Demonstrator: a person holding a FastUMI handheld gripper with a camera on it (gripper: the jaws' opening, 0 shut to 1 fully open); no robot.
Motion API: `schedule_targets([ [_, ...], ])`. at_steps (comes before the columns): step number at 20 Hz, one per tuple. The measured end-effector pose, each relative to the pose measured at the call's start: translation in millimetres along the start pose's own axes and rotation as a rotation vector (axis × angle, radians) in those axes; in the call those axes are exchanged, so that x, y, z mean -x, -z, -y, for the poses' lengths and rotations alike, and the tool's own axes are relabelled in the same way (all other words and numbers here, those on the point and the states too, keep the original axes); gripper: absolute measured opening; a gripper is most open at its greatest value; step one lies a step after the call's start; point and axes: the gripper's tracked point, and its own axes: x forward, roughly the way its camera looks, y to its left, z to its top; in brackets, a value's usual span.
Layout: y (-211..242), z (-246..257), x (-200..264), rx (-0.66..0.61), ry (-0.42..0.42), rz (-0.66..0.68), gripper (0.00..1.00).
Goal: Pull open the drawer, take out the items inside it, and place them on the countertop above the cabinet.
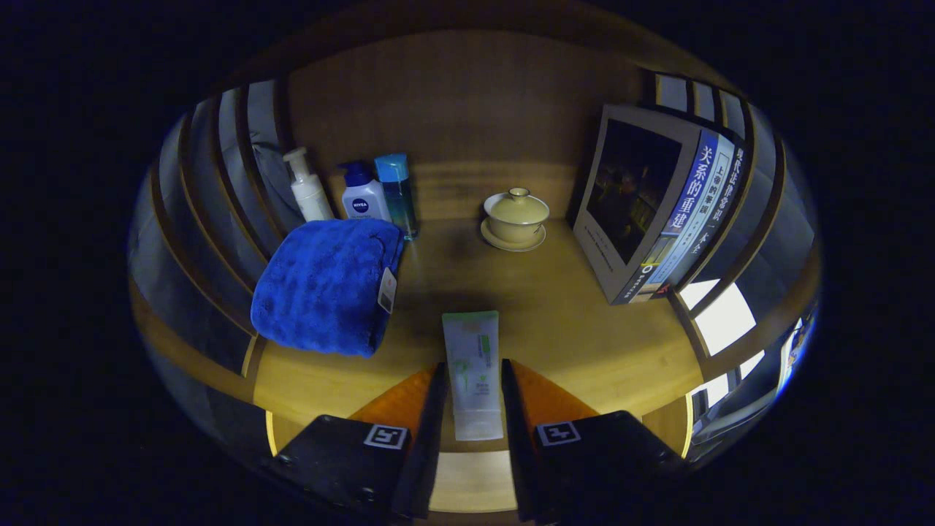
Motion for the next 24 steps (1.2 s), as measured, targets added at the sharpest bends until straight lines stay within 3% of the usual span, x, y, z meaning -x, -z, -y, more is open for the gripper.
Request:
schedule_targets([
  [2,1.8,-0.2,10.7,-0.012,-0.014,0.014,0.7],
  [7,8.3,3.0,39.2,-0.007,-0.016,0.059,1.0],
  [15,19.1,-6.0,94.4,-0.006,-0.049,0.176,0.99],
  [24,32.3,-10.1,175.5,-0.002,-0.069,0.454,0.99],
])
